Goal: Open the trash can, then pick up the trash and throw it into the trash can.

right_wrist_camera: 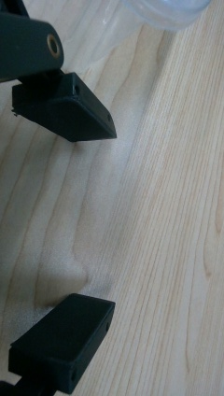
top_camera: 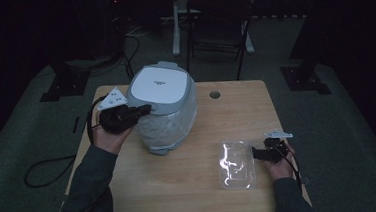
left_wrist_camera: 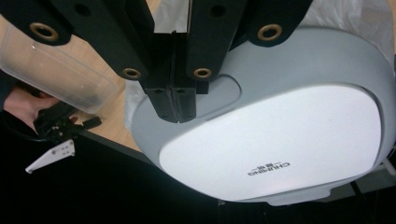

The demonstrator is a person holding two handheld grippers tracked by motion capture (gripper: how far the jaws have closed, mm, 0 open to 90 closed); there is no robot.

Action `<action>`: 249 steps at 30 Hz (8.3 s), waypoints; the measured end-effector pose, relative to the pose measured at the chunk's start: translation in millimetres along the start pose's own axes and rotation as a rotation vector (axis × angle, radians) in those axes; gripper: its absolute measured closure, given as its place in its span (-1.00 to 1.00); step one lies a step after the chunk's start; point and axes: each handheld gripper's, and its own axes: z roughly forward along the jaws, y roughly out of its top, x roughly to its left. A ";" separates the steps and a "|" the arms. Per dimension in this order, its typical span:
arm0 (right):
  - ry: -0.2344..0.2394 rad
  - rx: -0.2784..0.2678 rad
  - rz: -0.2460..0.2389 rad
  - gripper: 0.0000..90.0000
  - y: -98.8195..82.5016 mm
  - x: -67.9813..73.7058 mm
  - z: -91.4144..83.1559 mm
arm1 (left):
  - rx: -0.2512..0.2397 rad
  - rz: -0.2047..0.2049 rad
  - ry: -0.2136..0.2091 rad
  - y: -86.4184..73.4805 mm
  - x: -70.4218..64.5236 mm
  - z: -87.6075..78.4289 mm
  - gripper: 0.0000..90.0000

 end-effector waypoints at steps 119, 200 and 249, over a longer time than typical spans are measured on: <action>0.078 0.049 -0.090 0.17 -17.4 59.3 -63.6 | 0.149 -0.111 -0.036 -184.6 -30.7 43.8 0.05; 0.174 -0.115 -0.178 0.73 10.2 100.5 -110.8 | 0.185 -0.108 -0.009 -189.4 -27.2 47.3 0.04; 0.162 -0.197 -0.203 0.87 39.5 75.7 -112.9 | 0.255 -0.093 -0.056 -196.0 -35.8 59.8 0.04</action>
